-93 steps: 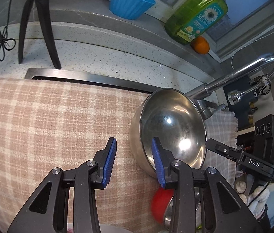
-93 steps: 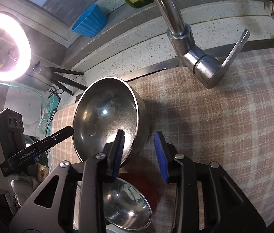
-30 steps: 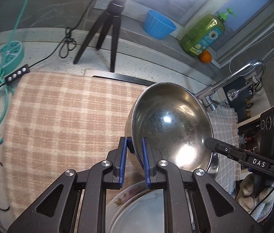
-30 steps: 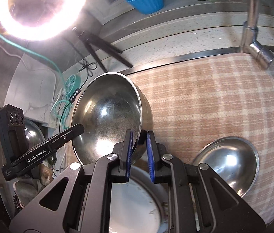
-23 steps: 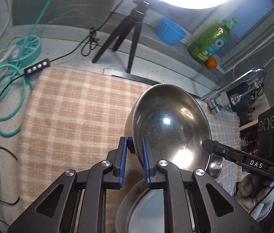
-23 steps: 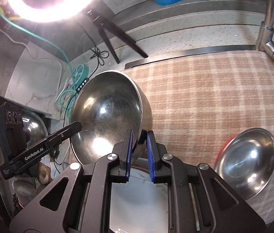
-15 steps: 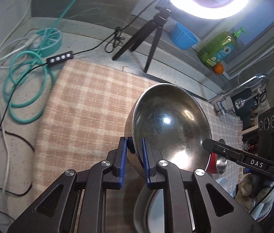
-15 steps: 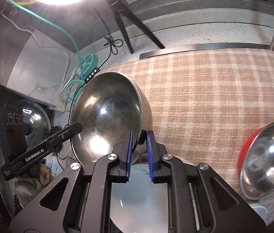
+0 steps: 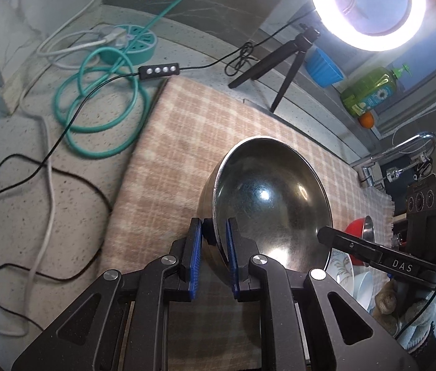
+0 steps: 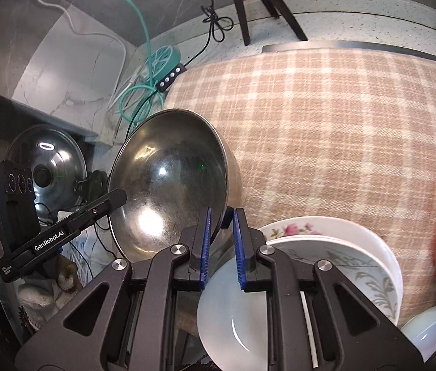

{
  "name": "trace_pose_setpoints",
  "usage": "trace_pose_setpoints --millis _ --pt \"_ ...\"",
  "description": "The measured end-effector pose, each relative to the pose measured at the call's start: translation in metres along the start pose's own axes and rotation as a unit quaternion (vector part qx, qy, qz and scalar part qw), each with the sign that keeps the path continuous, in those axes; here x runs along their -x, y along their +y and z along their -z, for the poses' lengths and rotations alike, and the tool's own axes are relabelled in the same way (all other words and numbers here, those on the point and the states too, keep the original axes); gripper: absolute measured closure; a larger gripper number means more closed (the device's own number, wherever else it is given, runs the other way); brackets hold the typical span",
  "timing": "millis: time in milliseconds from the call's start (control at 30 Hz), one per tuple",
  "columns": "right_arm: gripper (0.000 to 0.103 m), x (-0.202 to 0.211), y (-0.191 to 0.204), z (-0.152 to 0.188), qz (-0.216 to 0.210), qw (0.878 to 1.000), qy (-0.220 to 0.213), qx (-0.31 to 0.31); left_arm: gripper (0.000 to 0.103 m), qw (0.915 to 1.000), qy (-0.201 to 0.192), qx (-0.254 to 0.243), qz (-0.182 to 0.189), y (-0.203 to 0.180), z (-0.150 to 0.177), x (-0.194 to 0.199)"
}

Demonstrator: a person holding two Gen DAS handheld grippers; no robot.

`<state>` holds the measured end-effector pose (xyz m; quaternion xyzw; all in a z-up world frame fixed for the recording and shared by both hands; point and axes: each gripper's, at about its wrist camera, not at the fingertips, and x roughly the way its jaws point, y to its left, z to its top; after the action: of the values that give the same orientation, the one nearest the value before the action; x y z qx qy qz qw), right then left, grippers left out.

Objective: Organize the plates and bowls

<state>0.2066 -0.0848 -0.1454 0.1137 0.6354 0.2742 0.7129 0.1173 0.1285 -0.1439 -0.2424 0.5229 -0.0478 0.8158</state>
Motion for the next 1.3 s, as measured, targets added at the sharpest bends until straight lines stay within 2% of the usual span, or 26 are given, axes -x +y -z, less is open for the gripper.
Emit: trace_pose_setpoints --millis 600,1067,1133,1200,1267,1300 --pt "0.088 -0.023 0.015 0.015 0.005 1.0 0.026 0.014 0.089 0.9997 0.013 0.015 -0.012 0.025 0.021 0.001" --pt "0.086 -0.024 0.019 0.02 0.019 0.999 0.021 0.033 0.089 0.9997 0.015 0.017 -0.01 0.027 0.025 0.0" --pt "0.084 -0.021 0.02 0.02 0.021 0.999 0.015 0.038 0.089 0.9997 0.013 0.013 -0.014 0.025 0.026 0.001" --pt "0.075 -0.017 0.021 0.019 0.025 0.999 0.009 0.044 0.089 0.9998 0.01 0.01 -0.016 0.023 0.025 0.003" --pt "0.067 -0.013 0.022 0.018 0.03 0.998 0.0 0.049 0.087 0.9998 0.008 0.01 -0.017 0.023 0.025 0.004" --pt "0.063 -0.01 0.022 0.018 0.032 0.998 -0.006 0.049 0.082 0.9998 0.009 0.009 -0.017 0.023 0.024 0.005"
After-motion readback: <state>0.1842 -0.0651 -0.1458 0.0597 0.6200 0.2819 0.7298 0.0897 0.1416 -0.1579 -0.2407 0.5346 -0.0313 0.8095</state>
